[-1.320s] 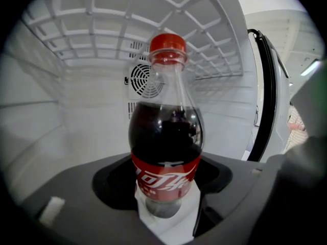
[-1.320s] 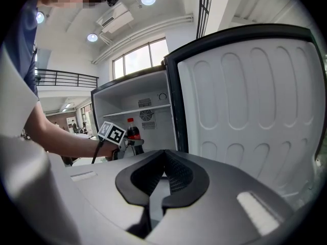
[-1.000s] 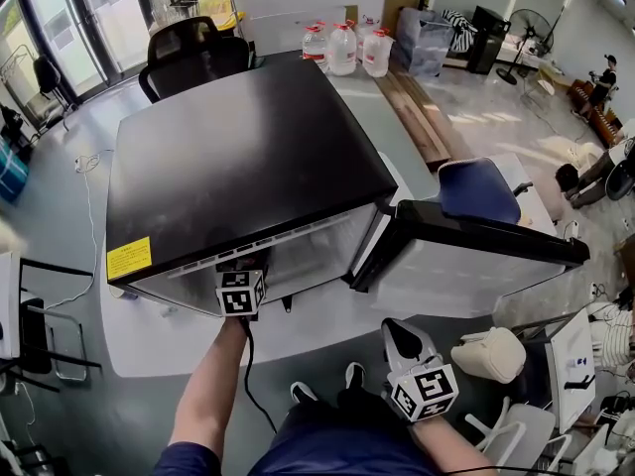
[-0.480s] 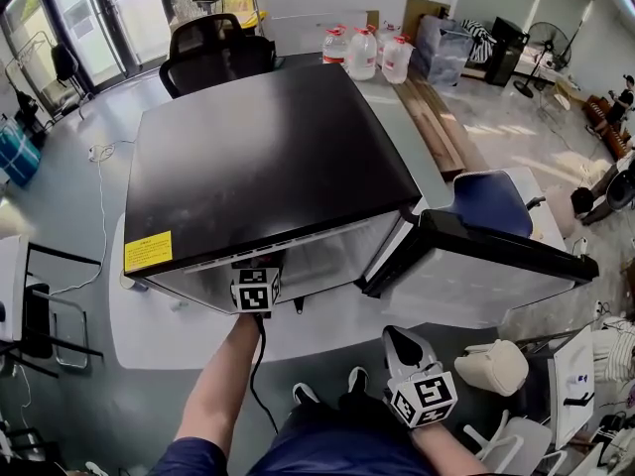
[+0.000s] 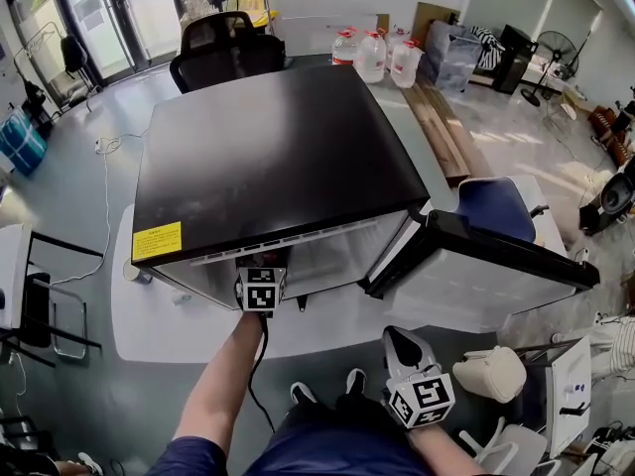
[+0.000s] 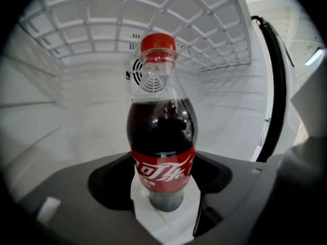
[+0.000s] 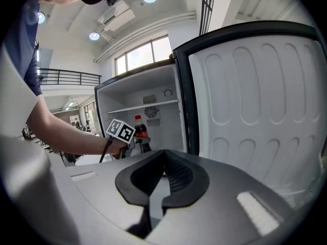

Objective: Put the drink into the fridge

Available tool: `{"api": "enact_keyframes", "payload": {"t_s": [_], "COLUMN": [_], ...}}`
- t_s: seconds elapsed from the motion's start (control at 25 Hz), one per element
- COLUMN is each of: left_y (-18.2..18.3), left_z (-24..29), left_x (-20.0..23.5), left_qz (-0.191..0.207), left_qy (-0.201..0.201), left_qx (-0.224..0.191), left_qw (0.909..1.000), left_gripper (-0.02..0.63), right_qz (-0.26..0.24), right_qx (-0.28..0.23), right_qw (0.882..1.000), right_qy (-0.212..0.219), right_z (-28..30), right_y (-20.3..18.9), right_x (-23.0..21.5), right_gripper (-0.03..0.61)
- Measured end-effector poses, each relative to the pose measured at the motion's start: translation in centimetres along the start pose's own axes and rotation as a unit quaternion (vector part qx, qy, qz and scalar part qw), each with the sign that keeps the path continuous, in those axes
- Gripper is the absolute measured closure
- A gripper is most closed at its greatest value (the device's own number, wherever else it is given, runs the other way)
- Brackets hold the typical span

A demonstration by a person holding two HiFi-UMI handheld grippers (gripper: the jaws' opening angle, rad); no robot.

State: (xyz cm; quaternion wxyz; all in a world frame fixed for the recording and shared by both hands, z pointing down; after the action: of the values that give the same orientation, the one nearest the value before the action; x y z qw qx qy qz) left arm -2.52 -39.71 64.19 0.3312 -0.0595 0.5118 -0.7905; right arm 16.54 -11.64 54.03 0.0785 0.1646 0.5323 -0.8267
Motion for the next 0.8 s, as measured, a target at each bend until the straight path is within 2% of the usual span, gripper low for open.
{"api": "enact_keyframes", "payload": {"t_s": [0.44, 0.68, 0.8], "left_y": [0.6, 0.9, 1.4], "left_z": [-3.7, -7.0, -9.3], "left_x": [-1.0, -2.3, -2.7], "left_qz": [-0.035, -0.034, -0.043], "left_qy": [0.000, -0.010, 0.002], "left_qx": [-0.029, -0.038, -0.052], "left_qw": [0.9990, 0.9987, 0.9977], "left_gripper": [0.301, 0.301, 0.302], "right_qz": [-0.002, -0.009, -0.014], "right_qx": [-0.006, -0.006, -0.011], "right_qw": [1.000, 0.998, 0.997], "right_qy": [0.030, 0.056, 0.071], "right_z": [0.4, 1.3, 1.7], "right_y": [0.3, 0.8, 1.3], "right_x": [1.1, 2.2, 2.5], "right_gripper": [0.572, 0.572, 0.572]}}
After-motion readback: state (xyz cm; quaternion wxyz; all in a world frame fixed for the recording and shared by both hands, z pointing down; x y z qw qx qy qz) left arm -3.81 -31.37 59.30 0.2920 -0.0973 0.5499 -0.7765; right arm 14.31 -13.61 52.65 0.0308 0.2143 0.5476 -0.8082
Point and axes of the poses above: the fingertips, and each gripper's own axes: z forward along the fingers, x to its left, y out of its top, the point moved 2 cm from there along -z, backward along the fingers, and after that the axes turned 13 degrees about z, right-handed, at the moved point
